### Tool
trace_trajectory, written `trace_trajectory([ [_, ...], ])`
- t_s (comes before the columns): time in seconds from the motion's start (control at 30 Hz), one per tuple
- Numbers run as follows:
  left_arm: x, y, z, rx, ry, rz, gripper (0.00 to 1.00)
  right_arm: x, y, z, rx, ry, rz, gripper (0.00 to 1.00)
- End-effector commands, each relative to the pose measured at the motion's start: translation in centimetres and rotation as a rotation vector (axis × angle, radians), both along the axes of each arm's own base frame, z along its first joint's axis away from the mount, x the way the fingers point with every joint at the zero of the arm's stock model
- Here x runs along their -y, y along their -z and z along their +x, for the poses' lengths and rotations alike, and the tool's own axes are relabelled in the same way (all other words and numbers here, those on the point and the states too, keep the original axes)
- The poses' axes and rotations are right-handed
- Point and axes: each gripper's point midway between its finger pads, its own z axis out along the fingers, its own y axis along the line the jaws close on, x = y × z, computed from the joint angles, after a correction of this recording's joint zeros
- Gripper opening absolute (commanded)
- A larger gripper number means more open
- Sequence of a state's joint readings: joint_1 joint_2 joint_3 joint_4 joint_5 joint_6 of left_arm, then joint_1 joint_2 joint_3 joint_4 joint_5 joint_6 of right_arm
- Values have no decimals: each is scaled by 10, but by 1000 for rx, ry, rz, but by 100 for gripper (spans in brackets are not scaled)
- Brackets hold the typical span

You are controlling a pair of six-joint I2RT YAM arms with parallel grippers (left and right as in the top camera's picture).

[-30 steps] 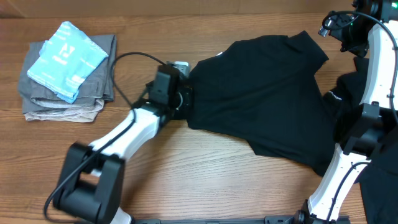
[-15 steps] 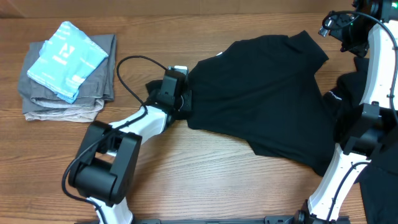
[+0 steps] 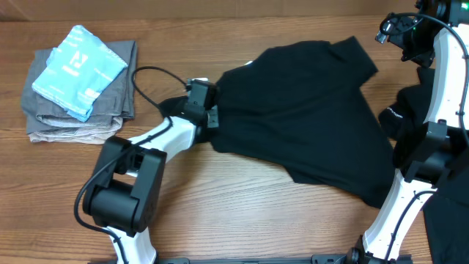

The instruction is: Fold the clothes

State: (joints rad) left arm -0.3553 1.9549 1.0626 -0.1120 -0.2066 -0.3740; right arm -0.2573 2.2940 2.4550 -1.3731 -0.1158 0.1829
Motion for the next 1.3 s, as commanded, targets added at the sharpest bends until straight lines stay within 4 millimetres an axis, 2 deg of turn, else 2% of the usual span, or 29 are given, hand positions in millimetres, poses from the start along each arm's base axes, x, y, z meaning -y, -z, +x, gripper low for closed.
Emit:
trace_trajectory([
  [0.0, -76, 57, -55, -232, -292, 94, 4, 0, -11, 1, 28, 4, 0, 100],
  [0.1, -74, 57, -58, -253, -283, 70, 4, 0, -11, 1, 28, 4, 0, 100],
  [0.17, -68, 50, -53, -238, -269, 42, 4, 0, -11, 1, 28, 4, 0, 100],
  [0.27, -52, 17, -36, -162, -206, -5, 4, 0, -11, 1, 28, 4, 0, 100],
  [0.33, -43, -24, -19, -68, -177, -35, 6, 0, -11, 1, 28, 4, 0, 100],
  [0.4, -32, -78, -4, 43, -143, -76, 9, 0, -11, 1, 28, 4, 0, 100],
  [0.43, -19, -124, 4, 128, -92, -123, 13, 0, -11, 1, 28, 4, 0, 100],
  [0.47, -11, -151, 7, 173, -50, -152, 14, 0, -11, 1, 28, 4, 0, 100],
  [0.53, 3, -197, 7, 245, 15, -200, 13, 0, -11, 1, 28, 4, 0, 100],
  [0.63, 20, -235, 3, 308, 107, -241, 4, 0, -11, 1, 28, 4, 0, 100],
  [0.7, 32, -242, 2, 321, 175, -248, 4, 0, -11, 1, 28, 4, 0, 100],
  [0.8, 44, -233, 4, 308, 256, -225, 4, 0, -11, 1, 28, 4, 0, 100],
  [0.97, 48, -185, 9, 201, 297, -171, 4, 0, -11, 1, 28, 4, 0, 100],
  [1.03, 50, -162, 6, 133, 302, -167, 4, 0, -11, 1, 28, 4, 0, 100],
  [1.1, 50, -149, 0, 79, 303, -166, 4, 0, -11, 1, 28, 4, 0, 100],
  [1.17, 50, -146, -6, 54, 303, -161, 4, 0, -11, 1, 28, 4, 0, 100],
  [1.27, 52, -160, -13, 71, 301, -175, 4, 0, -11, 1, 28, 4, 0, 100],
])
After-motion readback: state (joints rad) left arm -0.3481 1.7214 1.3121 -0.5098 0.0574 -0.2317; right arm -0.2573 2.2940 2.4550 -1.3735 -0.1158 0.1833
